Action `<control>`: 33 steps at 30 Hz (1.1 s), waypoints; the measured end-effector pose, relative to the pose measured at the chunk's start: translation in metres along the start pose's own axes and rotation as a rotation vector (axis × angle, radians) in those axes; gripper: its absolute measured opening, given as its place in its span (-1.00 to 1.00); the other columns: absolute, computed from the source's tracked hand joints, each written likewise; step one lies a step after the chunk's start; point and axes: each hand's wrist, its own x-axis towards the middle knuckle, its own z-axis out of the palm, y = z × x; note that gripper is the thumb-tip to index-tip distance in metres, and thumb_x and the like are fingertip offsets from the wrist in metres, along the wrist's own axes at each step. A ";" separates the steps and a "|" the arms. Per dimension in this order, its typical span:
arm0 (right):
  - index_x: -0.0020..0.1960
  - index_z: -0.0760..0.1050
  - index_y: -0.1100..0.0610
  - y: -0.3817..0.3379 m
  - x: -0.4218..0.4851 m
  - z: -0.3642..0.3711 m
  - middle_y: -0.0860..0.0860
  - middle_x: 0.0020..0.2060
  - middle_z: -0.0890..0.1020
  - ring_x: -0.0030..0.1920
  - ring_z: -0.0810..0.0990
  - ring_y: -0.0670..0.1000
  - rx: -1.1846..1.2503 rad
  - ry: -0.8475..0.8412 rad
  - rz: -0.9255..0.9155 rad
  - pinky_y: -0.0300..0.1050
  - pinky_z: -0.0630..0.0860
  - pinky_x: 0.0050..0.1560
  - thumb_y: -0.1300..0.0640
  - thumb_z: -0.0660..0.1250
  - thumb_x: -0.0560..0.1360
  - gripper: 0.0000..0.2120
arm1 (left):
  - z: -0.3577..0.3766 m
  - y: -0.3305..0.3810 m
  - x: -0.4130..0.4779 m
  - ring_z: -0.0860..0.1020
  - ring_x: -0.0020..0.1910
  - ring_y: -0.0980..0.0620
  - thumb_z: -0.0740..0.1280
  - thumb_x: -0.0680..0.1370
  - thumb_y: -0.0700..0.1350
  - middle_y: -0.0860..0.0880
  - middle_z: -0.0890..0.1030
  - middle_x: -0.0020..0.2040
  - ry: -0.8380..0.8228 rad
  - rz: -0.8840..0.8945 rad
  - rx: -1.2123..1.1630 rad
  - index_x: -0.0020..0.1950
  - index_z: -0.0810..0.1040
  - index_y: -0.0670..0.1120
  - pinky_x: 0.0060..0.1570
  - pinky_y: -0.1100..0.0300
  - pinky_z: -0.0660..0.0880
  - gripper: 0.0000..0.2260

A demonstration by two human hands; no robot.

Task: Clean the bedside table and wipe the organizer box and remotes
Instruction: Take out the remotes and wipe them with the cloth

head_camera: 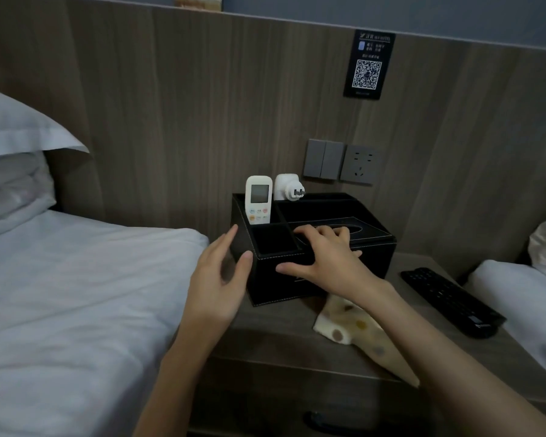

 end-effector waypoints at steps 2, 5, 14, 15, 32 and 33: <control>0.42 0.25 -0.11 0.000 -0.010 -0.002 0.01 0.33 0.38 0.37 0.15 0.11 0.009 -0.014 -0.029 0.47 0.21 0.31 -0.40 0.33 0.33 -0.24 | 0.001 0.002 0.000 0.25 0.33 0.26 0.31 0.57 -0.02 0.22 0.30 0.29 -0.008 -0.012 -0.016 0.50 0.26 0.11 0.37 0.21 0.27 -0.50; 0.37 0.30 -0.18 -0.003 -0.021 -0.010 -0.06 0.32 0.41 0.38 0.19 0.06 0.038 -0.042 -0.031 0.41 0.21 0.35 -0.50 0.19 0.30 -0.26 | 0.003 0.005 0.000 0.25 0.34 0.26 0.34 0.55 0.00 0.22 0.30 0.30 -0.027 0.009 -0.020 0.52 0.21 0.10 0.33 0.24 0.28 -0.43; 0.42 0.33 -0.09 -0.045 0.017 -0.028 -0.10 0.37 0.41 0.35 0.32 -0.01 0.194 0.262 -0.324 -0.11 0.32 0.28 -0.11 0.36 0.49 -0.47 | 0.001 0.008 -0.007 0.38 -0.01 0.66 0.36 0.54 -0.08 0.58 0.46 -0.08 -0.076 -0.031 -0.123 0.11 0.28 0.43 -0.09 0.63 0.35 -0.57; 0.45 0.29 -0.08 -0.050 0.027 -0.026 -0.09 0.40 0.37 0.37 0.26 -0.01 0.215 0.218 -0.320 -0.16 0.25 0.26 -0.05 0.37 0.50 -0.44 | 0.001 0.007 -0.008 0.38 0.00 0.65 0.35 0.54 -0.05 0.61 0.45 -0.07 -0.084 -0.032 -0.118 0.12 0.28 0.44 -0.06 0.62 0.35 -0.59; 0.23 0.50 0.11 -0.060 0.047 -0.037 -0.11 0.03 0.58 -0.03 0.55 -0.24 0.552 0.288 -0.373 -0.43 0.48 -0.12 0.26 0.36 0.51 -0.69 | 0.005 0.004 -0.013 0.41 0.32 0.16 0.34 0.55 0.01 0.19 0.43 0.31 -0.021 -0.010 -0.116 0.47 0.30 0.15 0.20 0.29 0.39 -0.50; 0.24 0.50 0.11 -0.063 0.042 -0.046 -0.12 0.03 0.58 -0.03 0.55 -0.24 0.587 0.339 -0.380 -0.42 0.49 -0.10 0.26 0.35 0.51 -0.69 | 0.004 0.005 -0.014 0.38 0.35 0.17 0.35 0.54 0.01 0.18 0.42 0.33 -0.001 0.008 -0.102 0.48 0.29 0.14 0.27 0.26 0.37 -0.48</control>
